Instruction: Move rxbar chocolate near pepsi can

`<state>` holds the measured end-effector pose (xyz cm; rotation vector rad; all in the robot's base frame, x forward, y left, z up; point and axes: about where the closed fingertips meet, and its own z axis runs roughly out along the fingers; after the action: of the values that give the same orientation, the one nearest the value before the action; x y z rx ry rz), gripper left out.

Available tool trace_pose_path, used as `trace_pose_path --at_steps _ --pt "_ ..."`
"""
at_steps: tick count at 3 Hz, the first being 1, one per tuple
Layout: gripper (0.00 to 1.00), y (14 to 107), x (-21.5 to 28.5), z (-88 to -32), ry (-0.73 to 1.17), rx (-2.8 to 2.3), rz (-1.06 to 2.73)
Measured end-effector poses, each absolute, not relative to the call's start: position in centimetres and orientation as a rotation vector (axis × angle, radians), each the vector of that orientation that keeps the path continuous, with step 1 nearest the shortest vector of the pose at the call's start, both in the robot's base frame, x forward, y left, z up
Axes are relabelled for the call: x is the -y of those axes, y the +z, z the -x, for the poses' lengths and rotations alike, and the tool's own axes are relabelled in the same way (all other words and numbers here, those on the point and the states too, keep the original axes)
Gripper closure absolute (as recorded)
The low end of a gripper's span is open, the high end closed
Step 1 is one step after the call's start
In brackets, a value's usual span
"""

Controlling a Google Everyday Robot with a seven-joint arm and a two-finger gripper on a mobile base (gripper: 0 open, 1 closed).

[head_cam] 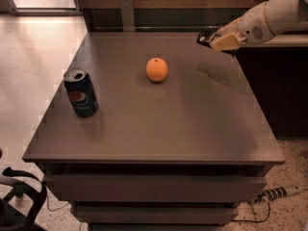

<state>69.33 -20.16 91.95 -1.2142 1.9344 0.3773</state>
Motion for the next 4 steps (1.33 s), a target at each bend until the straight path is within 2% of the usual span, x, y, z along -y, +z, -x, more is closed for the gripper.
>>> trace_pose_path --at_steps 2,4 --pt "1.0 92.3 16.1 -62.9 0.428 -1.85 1.335" --pt "1.0 90.4 11.4 -60.0 0.591 -1.714 1.47"
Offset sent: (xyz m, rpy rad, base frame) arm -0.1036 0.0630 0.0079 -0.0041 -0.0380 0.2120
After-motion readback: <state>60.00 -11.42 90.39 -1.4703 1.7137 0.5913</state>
